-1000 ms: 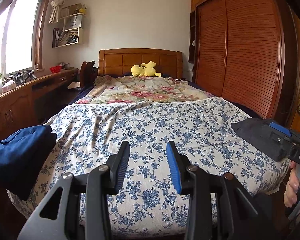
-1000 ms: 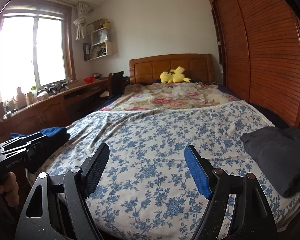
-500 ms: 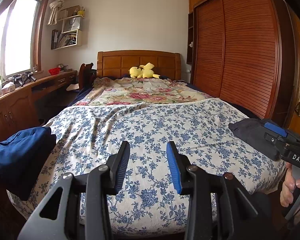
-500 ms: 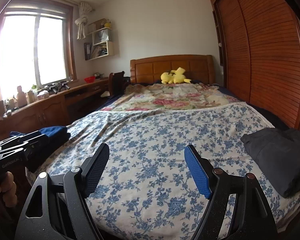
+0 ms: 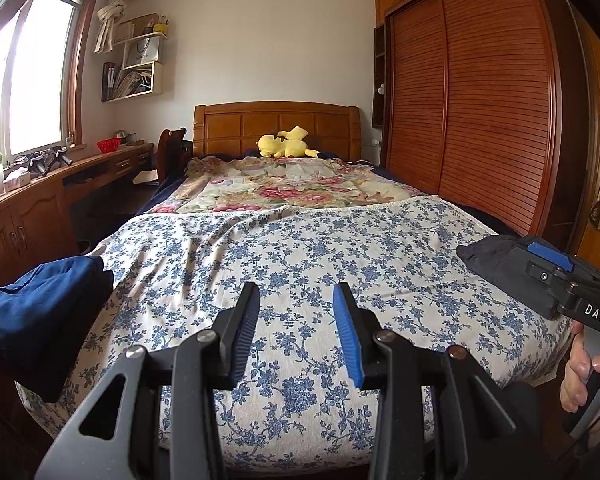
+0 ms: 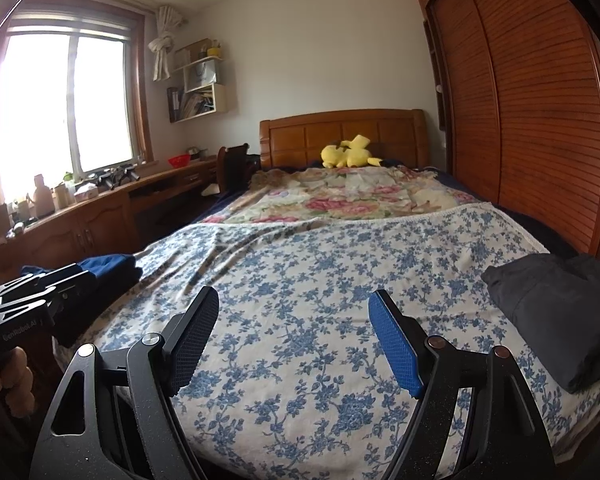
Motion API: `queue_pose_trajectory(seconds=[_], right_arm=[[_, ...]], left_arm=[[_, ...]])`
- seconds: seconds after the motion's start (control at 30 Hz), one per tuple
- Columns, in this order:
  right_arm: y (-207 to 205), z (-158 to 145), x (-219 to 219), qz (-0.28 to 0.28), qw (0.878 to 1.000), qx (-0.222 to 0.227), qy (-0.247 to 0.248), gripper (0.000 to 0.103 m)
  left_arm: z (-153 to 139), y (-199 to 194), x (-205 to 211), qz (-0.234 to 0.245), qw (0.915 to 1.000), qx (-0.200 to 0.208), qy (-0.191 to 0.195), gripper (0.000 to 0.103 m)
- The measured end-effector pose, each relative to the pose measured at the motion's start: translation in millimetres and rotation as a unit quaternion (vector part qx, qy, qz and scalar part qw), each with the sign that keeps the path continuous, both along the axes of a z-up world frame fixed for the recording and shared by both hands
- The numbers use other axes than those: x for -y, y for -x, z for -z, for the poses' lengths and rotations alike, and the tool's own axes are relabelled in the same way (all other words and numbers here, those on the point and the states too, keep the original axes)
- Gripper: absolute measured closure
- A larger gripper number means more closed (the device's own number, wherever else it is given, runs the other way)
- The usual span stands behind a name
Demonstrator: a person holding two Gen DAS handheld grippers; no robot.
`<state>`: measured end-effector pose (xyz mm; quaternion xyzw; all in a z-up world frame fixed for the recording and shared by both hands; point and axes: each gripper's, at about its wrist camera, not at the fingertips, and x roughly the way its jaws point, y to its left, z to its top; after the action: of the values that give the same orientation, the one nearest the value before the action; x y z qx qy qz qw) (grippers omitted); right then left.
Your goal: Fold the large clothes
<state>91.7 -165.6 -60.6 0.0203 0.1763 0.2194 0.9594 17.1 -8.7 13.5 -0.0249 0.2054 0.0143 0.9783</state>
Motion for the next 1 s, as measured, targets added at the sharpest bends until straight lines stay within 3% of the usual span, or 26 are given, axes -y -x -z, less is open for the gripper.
queue_pose_trajectory(seconds=[1.0], right_arm=[[-0.1,-0.2,0.7,0.003,1.000,0.000,-0.003,0.024]], left_arm=[[-0.4,1.8,0.3,0.000,1.0000,0.001,0.000,0.066]])
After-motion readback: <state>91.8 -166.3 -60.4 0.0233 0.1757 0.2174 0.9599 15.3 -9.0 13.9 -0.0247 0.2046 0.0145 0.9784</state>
